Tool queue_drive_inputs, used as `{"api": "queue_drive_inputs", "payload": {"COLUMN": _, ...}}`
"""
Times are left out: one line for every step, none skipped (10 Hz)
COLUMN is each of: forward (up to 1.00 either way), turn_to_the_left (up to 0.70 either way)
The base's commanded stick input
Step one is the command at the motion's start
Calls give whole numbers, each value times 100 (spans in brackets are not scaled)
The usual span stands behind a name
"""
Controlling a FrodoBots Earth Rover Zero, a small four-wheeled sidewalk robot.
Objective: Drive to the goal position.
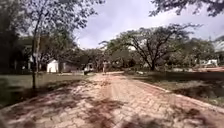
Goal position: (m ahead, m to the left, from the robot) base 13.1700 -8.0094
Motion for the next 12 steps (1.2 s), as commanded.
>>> {"api": "queue_drive_inputs", "payload": {"forward": 70, "turn_to_the_left": 0}}
{"api": "queue_drive_inputs", "payload": {"forward": 70, "turn_to_the_left": 0}}
{"api": "queue_drive_inputs", "payload": {"forward": 70, "turn_to_the_left": 0}}
{"api": "queue_drive_inputs", "payload": {"forward": 70, "turn_to_the_left": 0}}
{"api": "queue_drive_inputs", "payload": {"forward": 70, "turn_to_the_left": 0}}
{"api": "queue_drive_inputs", "payload": {"forward": 70, "turn_to_the_left": 0}}
{"api": "queue_drive_inputs", "payload": {"forward": 70, "turn_to_the_left": 0}}
{"api": "queue_drive_inputs", "payload": {"forward": 70, "turn_to_the_left": 0}}
{"api": "queue_drive_inputs", "payload": {"forward": 70, "turn_to_the_left": -26}}
{"api": "queue_drive_inputs", "payload": {"forward": 70, "turn_to_the_left": -35}}
{"api": "queue_drive_inputs", "payload": {"forward": 70, "turn_to_the_left": -35}}
{"api": "queue_drive_inputs", "payload": {"forward": 70, "turn_to_the_left": -28}}
